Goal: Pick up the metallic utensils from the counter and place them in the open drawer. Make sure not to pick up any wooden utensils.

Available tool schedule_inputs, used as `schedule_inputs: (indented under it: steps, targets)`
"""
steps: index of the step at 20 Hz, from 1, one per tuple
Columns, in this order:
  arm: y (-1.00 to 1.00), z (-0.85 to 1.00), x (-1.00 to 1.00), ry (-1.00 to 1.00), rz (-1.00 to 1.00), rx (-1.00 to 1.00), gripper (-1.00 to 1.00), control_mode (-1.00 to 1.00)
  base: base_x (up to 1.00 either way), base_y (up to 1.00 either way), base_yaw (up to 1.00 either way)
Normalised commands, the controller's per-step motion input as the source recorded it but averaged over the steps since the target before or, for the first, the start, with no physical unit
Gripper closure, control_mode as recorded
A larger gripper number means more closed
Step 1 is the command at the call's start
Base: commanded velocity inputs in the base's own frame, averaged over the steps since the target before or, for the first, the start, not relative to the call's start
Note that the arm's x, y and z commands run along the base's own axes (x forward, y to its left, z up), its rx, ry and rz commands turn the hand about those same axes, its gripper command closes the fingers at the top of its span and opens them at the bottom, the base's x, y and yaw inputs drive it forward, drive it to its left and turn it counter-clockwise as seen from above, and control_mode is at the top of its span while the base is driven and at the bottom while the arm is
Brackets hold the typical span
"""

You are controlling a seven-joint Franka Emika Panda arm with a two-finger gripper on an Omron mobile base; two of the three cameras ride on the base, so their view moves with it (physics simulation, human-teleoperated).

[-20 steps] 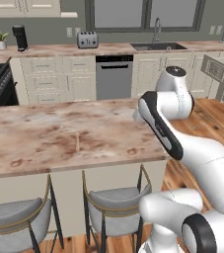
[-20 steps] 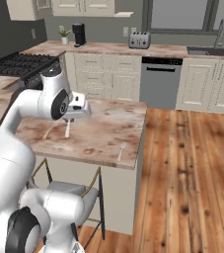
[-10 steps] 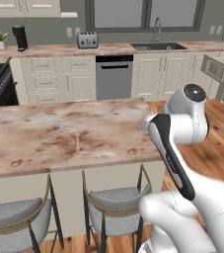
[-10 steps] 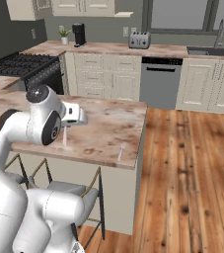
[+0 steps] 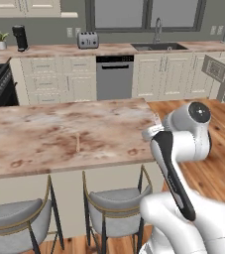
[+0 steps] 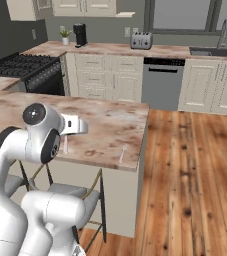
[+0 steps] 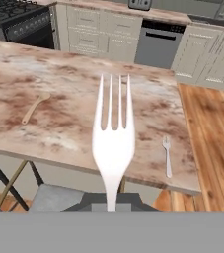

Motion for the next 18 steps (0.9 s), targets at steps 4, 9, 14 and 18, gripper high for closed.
schedule_inputs:
  steps: [4, 9, 14, 18]
  targets:
    - [0.0, 0.0, 0.0, 0.0, 0.0, 0.0, 1.0, -1.0, 0.0, 0.0, 0.0]
    - [0.0, 0.0, 0.0, 0.0, 0.0, 0.0, 1.0, -1.0, 0.0, 0.0, 0.0]
    - [0.0, 0.0, 0.0, 0.0, 0.0, 0.0, 1.0, 1.0, 0.0, 0.0, 0.0]
    - [0.0, 0.0, 0.0, 0.0, 0.0, 0.0, 1.0, 1.0, -0.16, -0.07, 0.0]
